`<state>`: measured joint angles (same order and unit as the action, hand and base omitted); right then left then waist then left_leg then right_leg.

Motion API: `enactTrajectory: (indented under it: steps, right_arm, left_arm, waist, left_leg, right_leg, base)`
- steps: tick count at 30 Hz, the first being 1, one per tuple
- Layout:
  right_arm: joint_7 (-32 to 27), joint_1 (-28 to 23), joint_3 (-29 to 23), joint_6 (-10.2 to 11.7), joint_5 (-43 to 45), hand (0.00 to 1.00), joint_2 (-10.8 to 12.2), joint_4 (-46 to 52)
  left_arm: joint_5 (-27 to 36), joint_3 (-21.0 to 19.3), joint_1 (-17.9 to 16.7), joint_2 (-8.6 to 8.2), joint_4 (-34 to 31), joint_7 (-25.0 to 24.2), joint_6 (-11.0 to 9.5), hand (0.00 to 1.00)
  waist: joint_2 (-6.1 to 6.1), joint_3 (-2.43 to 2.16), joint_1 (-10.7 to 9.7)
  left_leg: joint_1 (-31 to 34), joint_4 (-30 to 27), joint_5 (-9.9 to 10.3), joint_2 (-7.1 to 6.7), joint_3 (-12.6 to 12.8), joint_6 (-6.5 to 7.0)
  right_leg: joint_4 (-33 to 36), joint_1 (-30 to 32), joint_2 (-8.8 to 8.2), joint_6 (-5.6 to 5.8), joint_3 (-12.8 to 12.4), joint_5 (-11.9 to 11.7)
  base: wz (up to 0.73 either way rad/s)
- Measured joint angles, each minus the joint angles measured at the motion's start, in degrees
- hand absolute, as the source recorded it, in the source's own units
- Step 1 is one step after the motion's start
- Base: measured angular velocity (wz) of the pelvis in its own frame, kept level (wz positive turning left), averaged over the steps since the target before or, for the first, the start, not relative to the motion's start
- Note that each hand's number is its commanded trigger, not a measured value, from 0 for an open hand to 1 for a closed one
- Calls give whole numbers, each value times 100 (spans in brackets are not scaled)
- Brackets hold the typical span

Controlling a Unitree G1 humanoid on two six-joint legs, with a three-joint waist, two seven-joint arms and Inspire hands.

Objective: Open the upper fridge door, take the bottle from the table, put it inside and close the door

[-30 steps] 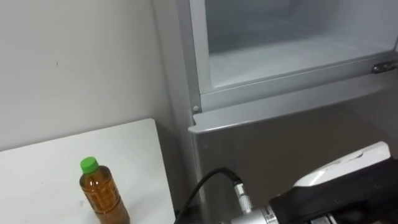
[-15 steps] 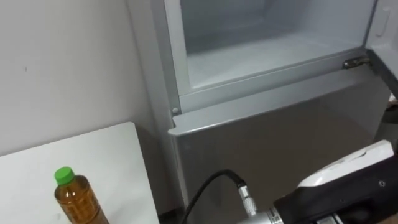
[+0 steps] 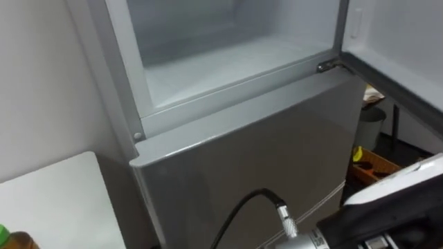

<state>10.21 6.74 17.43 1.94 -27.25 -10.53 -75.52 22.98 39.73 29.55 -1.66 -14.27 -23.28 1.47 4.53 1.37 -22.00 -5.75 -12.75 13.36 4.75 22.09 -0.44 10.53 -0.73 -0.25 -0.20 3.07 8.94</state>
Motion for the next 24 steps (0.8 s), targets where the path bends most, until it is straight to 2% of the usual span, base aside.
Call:
enactTrajectory:
  steps: [7,13,19,24]
  right_arm:
    - [-2,-7,-26,3,12,0,-44,25]
    - [58,-16,-84,7,56,0,-105,87]
    - [54,-16,-86,11,64,0,-79,87]
    - [-36,-11,-79,8,75,0,-48,66]
  left_arm:
    - [-2,158,3,-2,99,14,-35,0]
    - [-8,162,3,15,186,-20,-78,0]
    - [-11,153,3,33,189,-80,-77,0]
    - [-12,143,3,154,194,-108,-76,0]
  waist:
    - [-1,1,-15]
    - [-9,8,-31]
    - [-20,15,68]
    - [-21,16,206]
  left_leg:
    - [4,1,6,45,129,-10]
    - [30,0,14,59,99,-25]
    - [68,0,13,37,-127,-28]
    - [260,-27,5,15,-432,-41]
  right_leg:
    - [15,46,26,-18,-75,-11]
    - [8,23,32,-30,60,-18]
    - [-69,-47,-27,-28,347,-17]
    - [-63,-33,-69,-24,624,-14]
  base:
    - [-6]
    - [8]
    - [23]
    - [28]
